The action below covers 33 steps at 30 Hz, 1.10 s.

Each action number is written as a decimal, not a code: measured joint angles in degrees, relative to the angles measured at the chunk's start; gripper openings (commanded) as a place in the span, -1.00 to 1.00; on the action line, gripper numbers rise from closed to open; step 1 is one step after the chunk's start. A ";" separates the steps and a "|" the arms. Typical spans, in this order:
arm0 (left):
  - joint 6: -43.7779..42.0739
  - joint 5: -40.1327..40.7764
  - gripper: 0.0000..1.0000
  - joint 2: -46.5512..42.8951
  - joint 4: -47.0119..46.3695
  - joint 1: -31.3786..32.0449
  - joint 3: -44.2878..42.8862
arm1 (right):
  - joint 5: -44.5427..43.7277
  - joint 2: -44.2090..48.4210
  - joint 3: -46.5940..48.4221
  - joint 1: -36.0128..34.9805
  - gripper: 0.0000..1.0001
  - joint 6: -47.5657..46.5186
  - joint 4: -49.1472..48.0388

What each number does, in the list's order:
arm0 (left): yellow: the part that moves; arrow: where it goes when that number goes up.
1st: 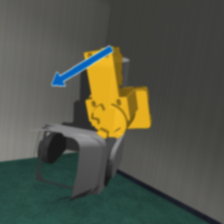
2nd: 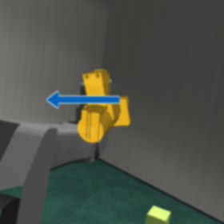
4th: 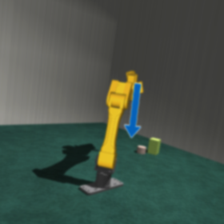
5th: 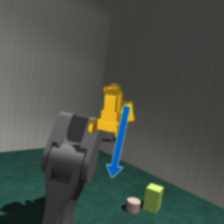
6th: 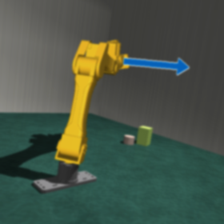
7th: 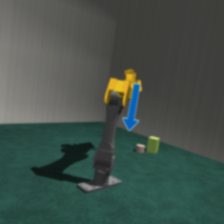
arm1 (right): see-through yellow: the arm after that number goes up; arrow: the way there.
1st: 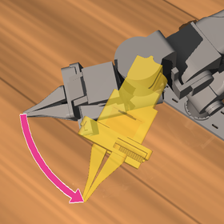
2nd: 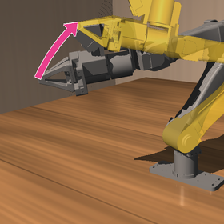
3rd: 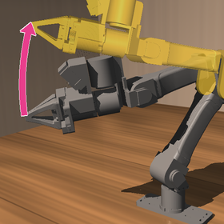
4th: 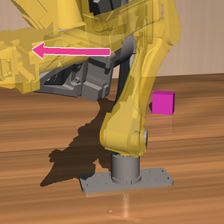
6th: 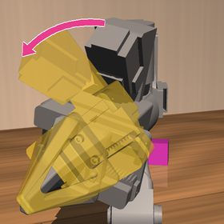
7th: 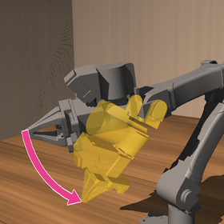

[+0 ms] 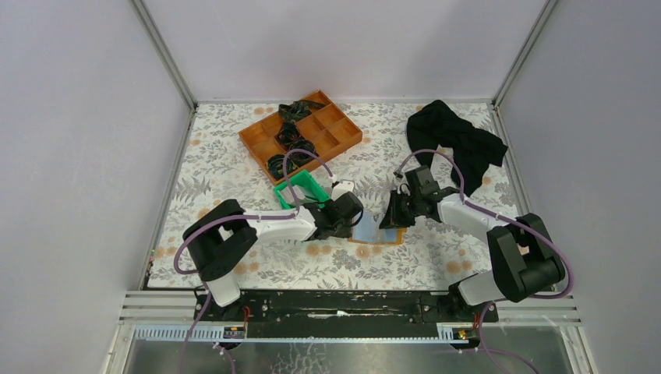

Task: Put the credit cards into the card holder
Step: Insert the credit card into the card holder.

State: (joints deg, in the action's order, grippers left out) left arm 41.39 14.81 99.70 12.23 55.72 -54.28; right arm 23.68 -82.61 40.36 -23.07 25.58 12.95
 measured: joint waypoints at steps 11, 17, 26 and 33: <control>-0.11 -0.02 -0.35 0.00 0.02 0.11 0.04 | 1.38 -1.79 -0.48 0.85 -1.00 1.36 -3.69; -0.22 -0.02 -0.35 0.00 -0.02 0.17 0.09 | 1.60 -2.67 -0.57 0.85 -1.00 1.99 -5.38; -0.39 -0.04 -0.35 0.00 0.02 0.70 0.09 | 2.08 -3.82 -1.03 0.85 -1.00 2.58 -7.08; -0.44 -0.46 -0.35 0.00 -0.02 1.20 0.09 | 2.54 -3.87 -1.66 0.83 -1.00 3.02 -8.07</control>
State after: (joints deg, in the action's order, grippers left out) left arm 40.95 14.35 99.70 12.21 56.93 -54.19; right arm 26.22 -86.48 38.70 -22.24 28.60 4.89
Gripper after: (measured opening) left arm 0.327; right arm 0.015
